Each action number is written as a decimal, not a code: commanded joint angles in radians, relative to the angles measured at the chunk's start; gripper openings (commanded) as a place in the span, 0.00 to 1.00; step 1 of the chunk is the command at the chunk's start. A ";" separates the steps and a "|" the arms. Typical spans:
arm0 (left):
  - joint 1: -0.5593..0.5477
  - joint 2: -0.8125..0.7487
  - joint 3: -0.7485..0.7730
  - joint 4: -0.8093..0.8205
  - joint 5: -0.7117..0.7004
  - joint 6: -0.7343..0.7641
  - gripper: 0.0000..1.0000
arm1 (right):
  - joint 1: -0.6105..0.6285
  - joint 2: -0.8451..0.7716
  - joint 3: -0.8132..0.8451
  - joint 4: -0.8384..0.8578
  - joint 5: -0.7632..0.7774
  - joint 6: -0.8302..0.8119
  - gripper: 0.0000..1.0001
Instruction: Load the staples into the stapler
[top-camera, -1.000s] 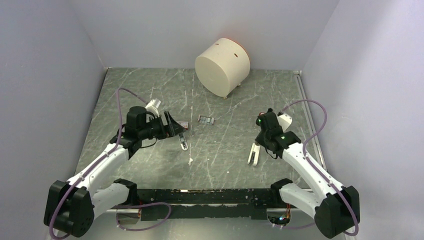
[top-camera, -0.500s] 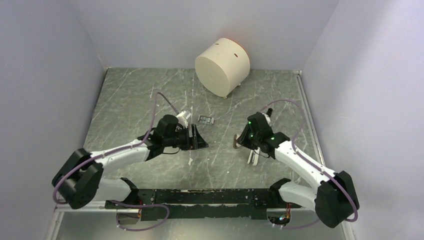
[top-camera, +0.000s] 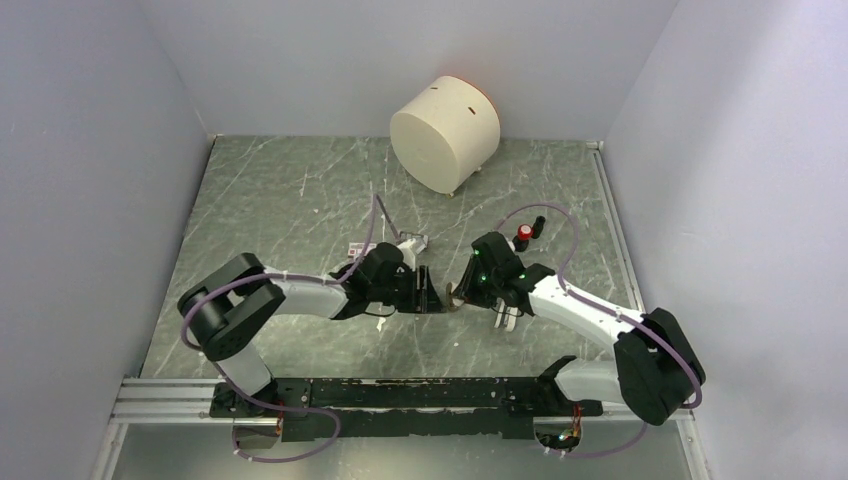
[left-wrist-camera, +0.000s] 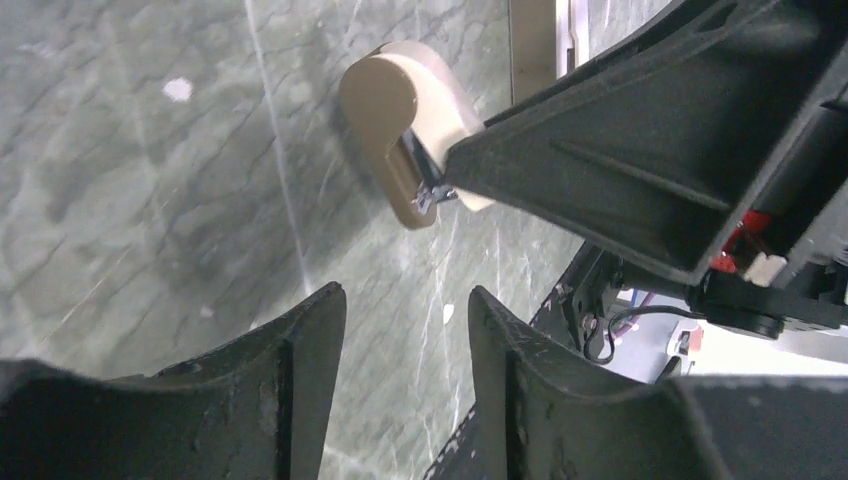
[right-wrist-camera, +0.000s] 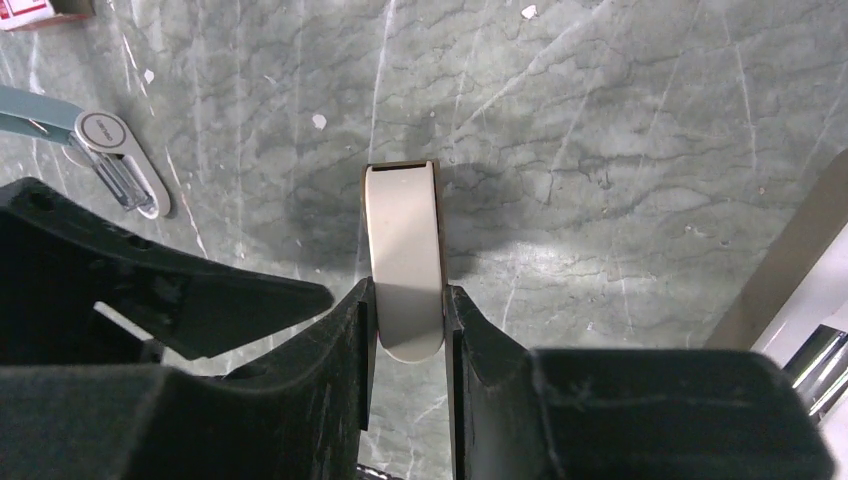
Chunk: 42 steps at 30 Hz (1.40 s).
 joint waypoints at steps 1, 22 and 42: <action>-0.026 0.071 0.052 0.118 -0.035 -0.008 0.48 | 0.006 0.008 0.001 0.041 -0.019 0.021 0.21; -0.031 0.184 0.026 0.251 -0.048 -0.039 0.35 | 0.006 0.000 -0.019 0.048 -0.070 0.018 0.18; -0.052 0.209 -0.009 0.219 -0.074 0.069 0.05 | -0.060 0.048 0.163 -0.179 -0.088 -0.100 0.18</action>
